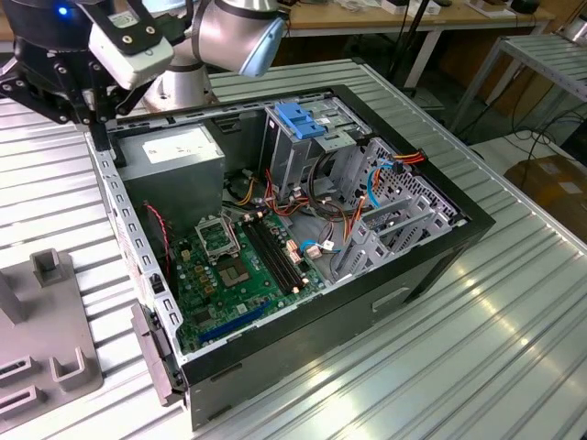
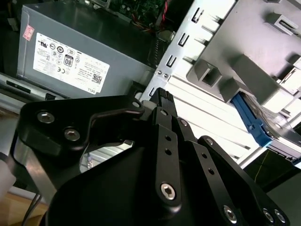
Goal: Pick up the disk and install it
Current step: 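Reach for the disk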
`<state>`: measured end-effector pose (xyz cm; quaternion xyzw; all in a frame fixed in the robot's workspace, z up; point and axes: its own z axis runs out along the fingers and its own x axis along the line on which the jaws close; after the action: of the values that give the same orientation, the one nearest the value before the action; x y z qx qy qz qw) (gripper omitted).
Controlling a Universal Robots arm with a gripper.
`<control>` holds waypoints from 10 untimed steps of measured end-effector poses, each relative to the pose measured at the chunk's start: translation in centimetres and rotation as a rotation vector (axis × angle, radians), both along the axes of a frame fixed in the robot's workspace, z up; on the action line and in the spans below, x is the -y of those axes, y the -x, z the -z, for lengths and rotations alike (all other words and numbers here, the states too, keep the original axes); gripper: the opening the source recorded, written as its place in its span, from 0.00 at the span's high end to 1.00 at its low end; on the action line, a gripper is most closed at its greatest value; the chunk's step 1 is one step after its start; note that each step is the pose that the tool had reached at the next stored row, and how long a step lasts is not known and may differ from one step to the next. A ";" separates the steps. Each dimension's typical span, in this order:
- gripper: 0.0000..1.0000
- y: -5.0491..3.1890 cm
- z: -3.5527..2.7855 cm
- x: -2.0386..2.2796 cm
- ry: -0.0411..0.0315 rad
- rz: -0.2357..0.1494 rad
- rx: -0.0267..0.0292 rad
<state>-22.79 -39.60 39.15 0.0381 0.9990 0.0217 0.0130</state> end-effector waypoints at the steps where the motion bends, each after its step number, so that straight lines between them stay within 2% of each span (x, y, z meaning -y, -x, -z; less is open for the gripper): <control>1: 0.89 0.28 0.00 -0.03 0.0000 0.000 0.0001; 10: 0.89 3.27 0.01 -0.32 -0.0001 0.000 0.0001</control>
<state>-26.06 -39.28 39.14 0.0381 0.9990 0.0218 0.0131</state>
